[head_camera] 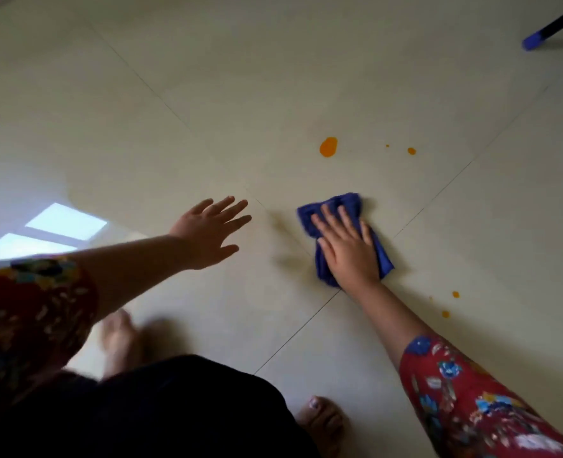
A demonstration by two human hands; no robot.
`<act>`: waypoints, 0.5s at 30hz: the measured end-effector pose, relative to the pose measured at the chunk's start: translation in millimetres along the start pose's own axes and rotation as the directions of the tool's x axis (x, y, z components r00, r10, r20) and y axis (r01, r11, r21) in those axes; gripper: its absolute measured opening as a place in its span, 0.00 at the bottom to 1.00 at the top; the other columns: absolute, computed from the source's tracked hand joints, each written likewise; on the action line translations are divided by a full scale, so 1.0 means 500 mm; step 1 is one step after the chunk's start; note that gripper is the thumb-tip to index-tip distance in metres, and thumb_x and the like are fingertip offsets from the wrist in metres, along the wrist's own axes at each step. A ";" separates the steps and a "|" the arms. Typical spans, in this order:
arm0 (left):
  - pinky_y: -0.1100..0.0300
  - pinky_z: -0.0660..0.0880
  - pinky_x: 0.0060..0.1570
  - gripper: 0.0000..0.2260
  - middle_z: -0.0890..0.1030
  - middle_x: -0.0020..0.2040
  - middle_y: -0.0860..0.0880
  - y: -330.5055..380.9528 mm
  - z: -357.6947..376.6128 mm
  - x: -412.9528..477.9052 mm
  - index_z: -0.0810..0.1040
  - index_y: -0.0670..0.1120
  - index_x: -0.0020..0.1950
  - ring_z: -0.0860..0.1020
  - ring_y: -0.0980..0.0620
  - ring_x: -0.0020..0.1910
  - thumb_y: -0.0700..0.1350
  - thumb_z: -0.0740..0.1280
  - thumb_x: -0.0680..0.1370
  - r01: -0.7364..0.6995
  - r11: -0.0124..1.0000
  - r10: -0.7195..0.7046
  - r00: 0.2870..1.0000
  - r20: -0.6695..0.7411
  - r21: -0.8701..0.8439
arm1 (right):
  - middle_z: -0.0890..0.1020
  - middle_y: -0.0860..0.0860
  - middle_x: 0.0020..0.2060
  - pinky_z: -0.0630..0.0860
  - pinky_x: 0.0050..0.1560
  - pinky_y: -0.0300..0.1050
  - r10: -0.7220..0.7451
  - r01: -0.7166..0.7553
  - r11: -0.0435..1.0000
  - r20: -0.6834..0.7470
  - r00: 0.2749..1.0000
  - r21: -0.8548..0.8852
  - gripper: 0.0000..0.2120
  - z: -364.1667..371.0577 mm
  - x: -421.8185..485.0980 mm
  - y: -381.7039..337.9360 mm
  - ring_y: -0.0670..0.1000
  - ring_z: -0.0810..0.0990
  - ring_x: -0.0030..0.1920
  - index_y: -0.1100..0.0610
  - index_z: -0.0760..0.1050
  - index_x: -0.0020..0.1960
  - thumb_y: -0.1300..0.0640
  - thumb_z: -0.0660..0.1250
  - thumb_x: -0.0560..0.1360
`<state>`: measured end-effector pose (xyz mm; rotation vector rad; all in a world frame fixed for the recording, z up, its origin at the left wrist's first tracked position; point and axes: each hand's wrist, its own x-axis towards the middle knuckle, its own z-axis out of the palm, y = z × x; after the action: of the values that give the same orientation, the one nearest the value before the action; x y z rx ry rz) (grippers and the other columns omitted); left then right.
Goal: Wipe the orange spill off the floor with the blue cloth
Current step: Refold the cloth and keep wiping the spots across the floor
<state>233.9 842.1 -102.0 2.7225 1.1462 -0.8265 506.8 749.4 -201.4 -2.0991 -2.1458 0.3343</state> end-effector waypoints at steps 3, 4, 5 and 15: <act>0.55 0.45 0.75 0.29 0.40 0.80 0.53 0.002 -0.052 0.038 0.42 0.56 0.79 0.43 0.52 0.79 0.61 0.49 0.82 -0.123 0.991 0.123 0.992 0.011 0.043 | 0.64 0.47 0.75 0.61 0.70 0.59 0.226 -0.223 0.974 -0.060 0.972 0.046 0.25 0.006 0.010 -0.042 0.53 0.62 0.75 0.47 0.63 0.75 0.46 0.49 0.79; 0.55 0.45 0.75 0.29 0.40 0.80 0.54 0.000 -0.069 0.053 0.42 0.56 0.79 0.44 0.53 0.79 0.60 0.49 0.82 -0.169 0.983 0.167 0.985 0.027 0.068 | 0.64 0.48 0.75 0.62 0.69 0.60 0.176 -0.174 0.984 -0.053 0.983 0.039 0.25 0.013 -0.001 -0.066 0.54 0.62 0.75 0.48 0.63 0.75 0.46 0.49 0.79; 0.55 0.45 0.75 0.29 0.40 0.80 0.54 -0.008 -0.083 0.069 0.41 0.56 0.79 0.44 0.53 0.79 0.60 0.49 0.82 -0.208 0.974 0.205 0.978 0.046 0.089 | 0.63 0.48 0.76 0.63 0.69 0.60 0.050 -0.050 0.999 -0.027 0.998 0.007 0.25 0.017 -0.009 -0.084 0.54 0.62 0.75 0.47 0.62 0.75 0.46 0.49 0.79; 0.55 0.49 0.76 0.32 0.43 0.80 0.55 -0.044 -0.050 0.175 0.42 0.54 0.79 0.46 0.54 0.79 0.59 0.55 0.81 -0.129 0.965 0.113 0.990 -0.081 -0.230 | 0.59 0.49 0.77 0.66 0.69 0.59 -0.193 0.227 0.958 0.192 0.962 -0.173 0.29 -0.019 0.023 0.033 0.56 0.59 0.76 0.49 0.56 0.77 0.42 0.48 0.78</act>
<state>280.5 920.9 -121.8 2.6093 1.0046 -0.5488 524.8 762.0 -196.9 -1.9720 -2.5741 0.3057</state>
